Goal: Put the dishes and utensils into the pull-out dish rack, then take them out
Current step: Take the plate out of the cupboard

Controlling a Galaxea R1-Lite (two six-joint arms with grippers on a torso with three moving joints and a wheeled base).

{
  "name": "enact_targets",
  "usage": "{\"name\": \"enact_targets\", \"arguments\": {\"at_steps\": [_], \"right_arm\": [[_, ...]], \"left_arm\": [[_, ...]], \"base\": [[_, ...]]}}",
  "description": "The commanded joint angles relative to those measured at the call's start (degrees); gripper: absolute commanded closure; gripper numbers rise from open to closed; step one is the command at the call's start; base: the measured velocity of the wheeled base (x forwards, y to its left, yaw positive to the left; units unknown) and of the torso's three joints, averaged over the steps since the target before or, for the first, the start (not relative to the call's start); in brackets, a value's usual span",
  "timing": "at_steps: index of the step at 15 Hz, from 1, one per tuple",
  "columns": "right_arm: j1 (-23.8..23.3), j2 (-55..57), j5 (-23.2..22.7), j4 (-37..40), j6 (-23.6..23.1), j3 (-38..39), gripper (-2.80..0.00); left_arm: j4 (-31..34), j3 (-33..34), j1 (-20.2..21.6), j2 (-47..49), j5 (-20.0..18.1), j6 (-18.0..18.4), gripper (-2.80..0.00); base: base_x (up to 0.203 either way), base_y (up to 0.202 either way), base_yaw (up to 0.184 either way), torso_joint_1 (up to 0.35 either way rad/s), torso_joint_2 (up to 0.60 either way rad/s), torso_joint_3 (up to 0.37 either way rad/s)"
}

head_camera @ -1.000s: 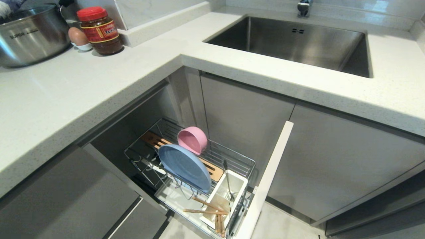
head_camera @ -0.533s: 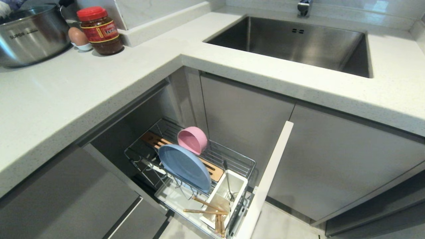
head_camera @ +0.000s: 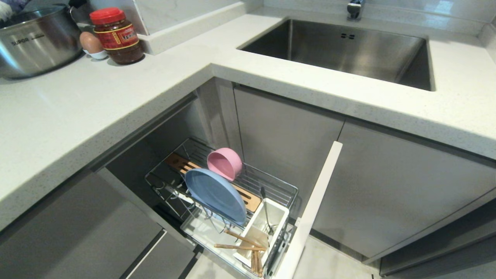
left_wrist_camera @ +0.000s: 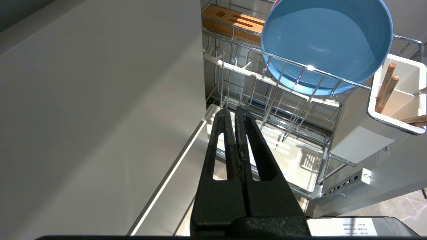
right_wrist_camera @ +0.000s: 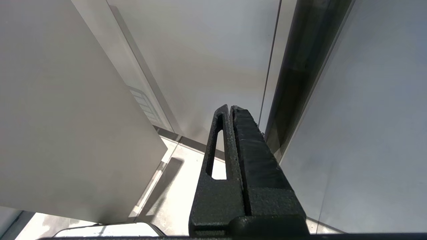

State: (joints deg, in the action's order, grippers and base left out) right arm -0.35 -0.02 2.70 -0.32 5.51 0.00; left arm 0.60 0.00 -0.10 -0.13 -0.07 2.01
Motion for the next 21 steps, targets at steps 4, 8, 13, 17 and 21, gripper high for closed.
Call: {"name": "enact_targets", "arguments": {"at_steps": [4,8,13,17,21], "right_arm": [[0.0,-0.24,0.02,-0.03,0.03,0.0,0.0],[0.0,-0.23,0.02,-0.03,0.03,0.0,0.0],[0.0,-0.24,0.02,-0.03,0.03,0.0,0.0],[0.0,-0.19,0.02,-0.03,0.03,0.0,0.0],[0.0,-0.24,0.02,-0.03,0.03,0.0,0.0]], "left_arm": [[0.02,0.0,0.01,0.13,-0.01,0.01,0.0],[0.02,0.0,0.01,0.13,-0.01,0.01,0.0],[0.02,0.0,0.01,0.13,-0.01,0.01,0.0],[0.02,0.0,0.01,0.13,-0.1,0.62,0.0],[-0.25,-0.2,0.01,0.13,-0.01,0.31,0.0]], "base": [[0.0,0.0,0.0,0.0,0.0,0.0],[0.0,0.0,0.0,0.0,0.0,0.0],[0.0,0.0,0.0,0.0,0.0,0.0],[0.0,0.0,0.0,0.0,0.0,0.0],[0.0,0.0,0.0,0.0,0.0,0.0]]}}
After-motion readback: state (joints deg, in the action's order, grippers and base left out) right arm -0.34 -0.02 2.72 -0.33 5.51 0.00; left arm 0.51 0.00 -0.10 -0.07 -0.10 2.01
